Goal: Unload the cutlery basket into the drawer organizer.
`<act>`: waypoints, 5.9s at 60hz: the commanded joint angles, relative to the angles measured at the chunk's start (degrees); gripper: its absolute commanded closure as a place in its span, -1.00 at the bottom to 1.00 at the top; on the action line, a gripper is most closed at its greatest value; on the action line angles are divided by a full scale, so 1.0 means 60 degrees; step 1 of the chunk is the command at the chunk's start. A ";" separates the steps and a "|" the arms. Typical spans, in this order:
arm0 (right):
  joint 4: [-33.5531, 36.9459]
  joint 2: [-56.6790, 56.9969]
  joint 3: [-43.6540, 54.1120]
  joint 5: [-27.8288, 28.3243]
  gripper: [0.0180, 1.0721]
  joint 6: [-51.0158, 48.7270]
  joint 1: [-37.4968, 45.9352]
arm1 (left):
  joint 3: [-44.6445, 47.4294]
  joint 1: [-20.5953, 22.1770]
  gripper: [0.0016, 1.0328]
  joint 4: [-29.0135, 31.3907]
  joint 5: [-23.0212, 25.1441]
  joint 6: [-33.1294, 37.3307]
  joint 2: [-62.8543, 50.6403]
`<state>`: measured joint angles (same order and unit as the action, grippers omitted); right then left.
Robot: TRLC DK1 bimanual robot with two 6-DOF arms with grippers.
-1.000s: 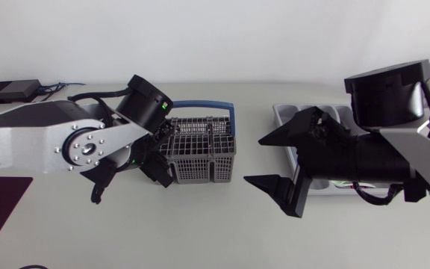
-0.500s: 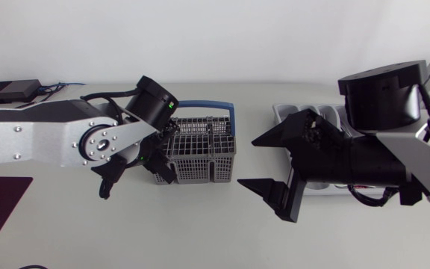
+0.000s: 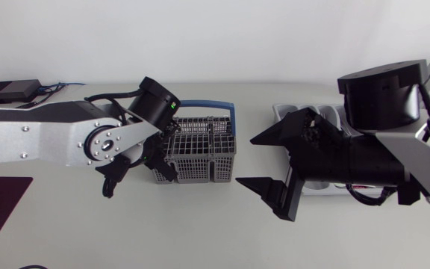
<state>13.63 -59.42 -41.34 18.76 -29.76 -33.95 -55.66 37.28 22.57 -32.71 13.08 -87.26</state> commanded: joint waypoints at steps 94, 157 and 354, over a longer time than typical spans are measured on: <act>-0.2799 0.0059 0.0753 -0.3699 -0.83 0.1107 -0.3159 | -0.1563 -0.1086 0.71 0.1454 0.6990 -0.2473 0.2928; -0.4776 -0.2841 -0.0903 -0.4519 0.32 0.1005 -0.2998 | -0.1739 -0.1467 0.71 0.1014 0.8498 -0.3088 0.2298; 0.4628 -0.6269 -0.2909 0.2747 0.89 -1.2911 1.0273 | -0.0362 -0.5056 -0.81 0.1791 1.1501 0.0867 0.1009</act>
<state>40.93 -92.60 -55.99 36.32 -103.04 26.68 -58.70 7.49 33.95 35.40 16.80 -79.77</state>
